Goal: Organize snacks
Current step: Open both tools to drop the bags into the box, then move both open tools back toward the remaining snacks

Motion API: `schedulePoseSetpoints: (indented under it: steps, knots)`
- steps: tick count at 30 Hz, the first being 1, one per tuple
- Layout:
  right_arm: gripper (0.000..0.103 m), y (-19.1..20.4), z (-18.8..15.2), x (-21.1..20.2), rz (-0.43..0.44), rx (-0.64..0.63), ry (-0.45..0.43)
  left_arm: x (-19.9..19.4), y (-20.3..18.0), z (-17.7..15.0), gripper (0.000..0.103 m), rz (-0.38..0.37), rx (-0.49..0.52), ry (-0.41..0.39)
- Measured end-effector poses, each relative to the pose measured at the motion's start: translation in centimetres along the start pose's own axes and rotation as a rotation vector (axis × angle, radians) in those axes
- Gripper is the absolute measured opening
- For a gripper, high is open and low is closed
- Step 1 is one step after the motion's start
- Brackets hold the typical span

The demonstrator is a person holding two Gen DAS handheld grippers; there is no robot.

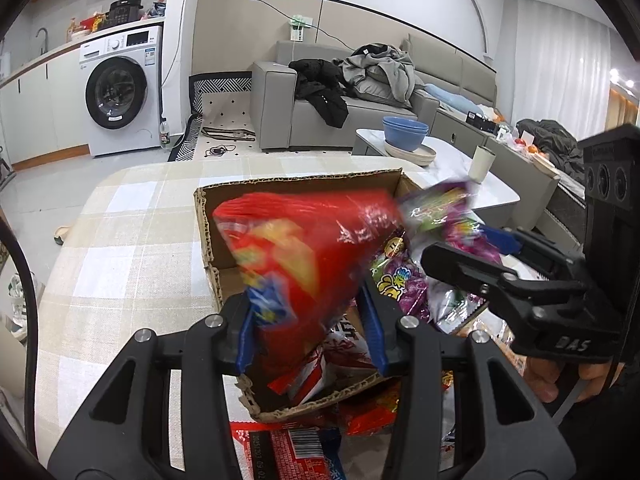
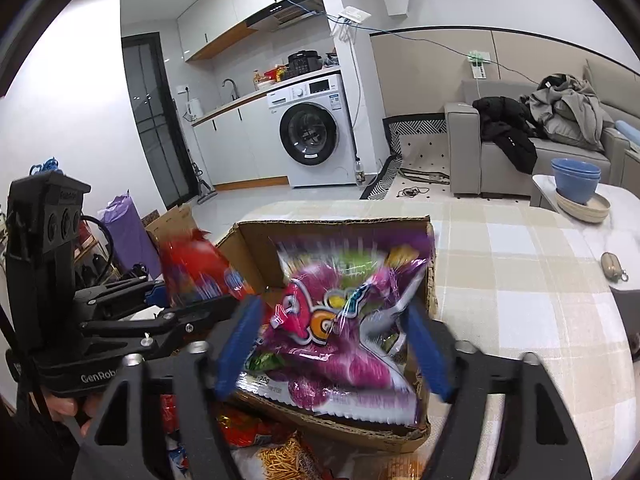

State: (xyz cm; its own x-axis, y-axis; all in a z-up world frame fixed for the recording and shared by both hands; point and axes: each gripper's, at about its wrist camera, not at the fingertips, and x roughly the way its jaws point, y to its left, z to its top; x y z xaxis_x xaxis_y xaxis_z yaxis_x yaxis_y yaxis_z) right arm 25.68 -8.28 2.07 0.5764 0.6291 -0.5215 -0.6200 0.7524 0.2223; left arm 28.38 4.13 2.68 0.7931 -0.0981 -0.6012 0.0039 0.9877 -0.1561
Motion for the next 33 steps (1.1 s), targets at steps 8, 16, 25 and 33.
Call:
schedulePoseSetpoints:
  steps: [8, 16, 25, 33]
  knots:
    - [0.102, 0.3, 0.3, -2.7, -0.033, -0.050, -0.043, -1.1, -0.1, 0.2, 0.077, -0.029, 0.008, -0.004]
    - [0.103, -1.4, -0.6, -5.3, -0.039, -0.003, -0.044, -5.0, 0.9, -1.1, 0.102, -0.009, -0.029, -0.050]
    - [0.103, -3.1, -2.8, -6.8, -0.106, 0.037, 0.021, -8.4, 1.8, -3.4, 0.102, 0.024, -0.008, -0.042]
    - [0.103, -4.2, -5.0, -7.5, -0.129, 0.064, 0.037, -9.1, 1.3, -5.9, 0.102, 0.057, 0.025, -0.013]
